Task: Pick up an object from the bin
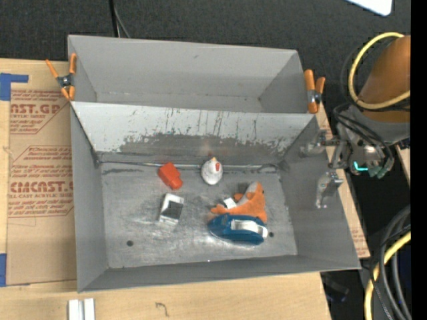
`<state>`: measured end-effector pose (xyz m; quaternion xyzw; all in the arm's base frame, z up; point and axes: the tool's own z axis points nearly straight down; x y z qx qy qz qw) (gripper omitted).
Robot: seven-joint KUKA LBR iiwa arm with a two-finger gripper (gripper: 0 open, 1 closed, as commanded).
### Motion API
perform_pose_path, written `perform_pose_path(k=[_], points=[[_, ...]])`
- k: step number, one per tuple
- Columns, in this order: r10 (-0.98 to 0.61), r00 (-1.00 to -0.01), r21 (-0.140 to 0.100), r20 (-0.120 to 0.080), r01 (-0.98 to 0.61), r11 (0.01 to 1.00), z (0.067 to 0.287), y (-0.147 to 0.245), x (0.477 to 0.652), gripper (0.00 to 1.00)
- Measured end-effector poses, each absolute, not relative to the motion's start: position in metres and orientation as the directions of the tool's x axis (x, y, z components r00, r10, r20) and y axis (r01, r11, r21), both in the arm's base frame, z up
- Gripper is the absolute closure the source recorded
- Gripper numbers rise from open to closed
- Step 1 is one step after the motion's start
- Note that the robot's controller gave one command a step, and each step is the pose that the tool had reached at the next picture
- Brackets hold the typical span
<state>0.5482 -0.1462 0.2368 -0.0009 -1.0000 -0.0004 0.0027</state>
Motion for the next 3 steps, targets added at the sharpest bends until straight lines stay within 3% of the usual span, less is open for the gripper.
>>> perform_pose_path(k=[1, 2, 3], points=[[0.000, -1.000, -0.001, -0.002, 0.000, 1.000, 0.241, -0.145, 0.550, 0.00], [0.016, -1.000, -0.002, -0.008, 0.016, 1.000, 0.187, -0.137, 0.552, 0.00], [0.167, -0.986, 0.001, -0.004, 0.167, 0.986, 0.138, -0.126, 0.575, 0.00]])
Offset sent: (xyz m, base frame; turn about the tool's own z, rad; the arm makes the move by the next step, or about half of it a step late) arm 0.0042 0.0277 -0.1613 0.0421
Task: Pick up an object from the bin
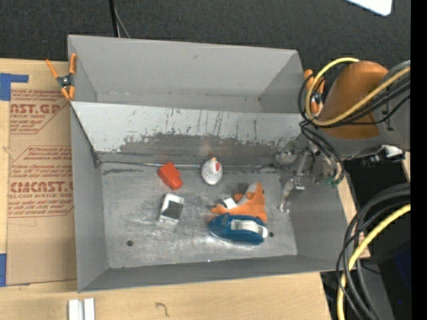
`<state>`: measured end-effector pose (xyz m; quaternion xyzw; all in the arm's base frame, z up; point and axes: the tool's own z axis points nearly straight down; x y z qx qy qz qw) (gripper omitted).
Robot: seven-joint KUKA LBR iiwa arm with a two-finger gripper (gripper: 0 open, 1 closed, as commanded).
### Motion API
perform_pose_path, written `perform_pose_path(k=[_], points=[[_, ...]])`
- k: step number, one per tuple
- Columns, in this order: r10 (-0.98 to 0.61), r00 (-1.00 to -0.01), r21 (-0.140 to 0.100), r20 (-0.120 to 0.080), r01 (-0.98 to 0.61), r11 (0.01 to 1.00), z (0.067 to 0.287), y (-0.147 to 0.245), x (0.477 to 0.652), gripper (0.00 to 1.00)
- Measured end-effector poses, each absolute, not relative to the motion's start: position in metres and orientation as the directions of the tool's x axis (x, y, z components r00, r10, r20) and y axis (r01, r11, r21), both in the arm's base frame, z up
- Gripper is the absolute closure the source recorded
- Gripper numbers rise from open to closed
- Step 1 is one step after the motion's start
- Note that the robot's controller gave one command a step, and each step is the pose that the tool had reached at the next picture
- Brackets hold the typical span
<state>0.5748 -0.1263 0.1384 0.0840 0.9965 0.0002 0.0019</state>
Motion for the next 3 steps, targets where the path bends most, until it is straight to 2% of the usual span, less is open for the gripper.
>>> perform_pose_path(k=[1, 2, 3], points=[[0.177, -0.984, 0.001, -0.009, 0.177, 0.984, 0.072, -0.074, 0.558, 1.00], [0.177, -0.984, 0.001, -0.009, 0.177, 0.984, 0.072, -0.074, 0.558, 1.00], [0.213, -0.977, 0.000, -0.004, 0.213, 0.977, 0.205, -0.078, 0.564, 1.00]])
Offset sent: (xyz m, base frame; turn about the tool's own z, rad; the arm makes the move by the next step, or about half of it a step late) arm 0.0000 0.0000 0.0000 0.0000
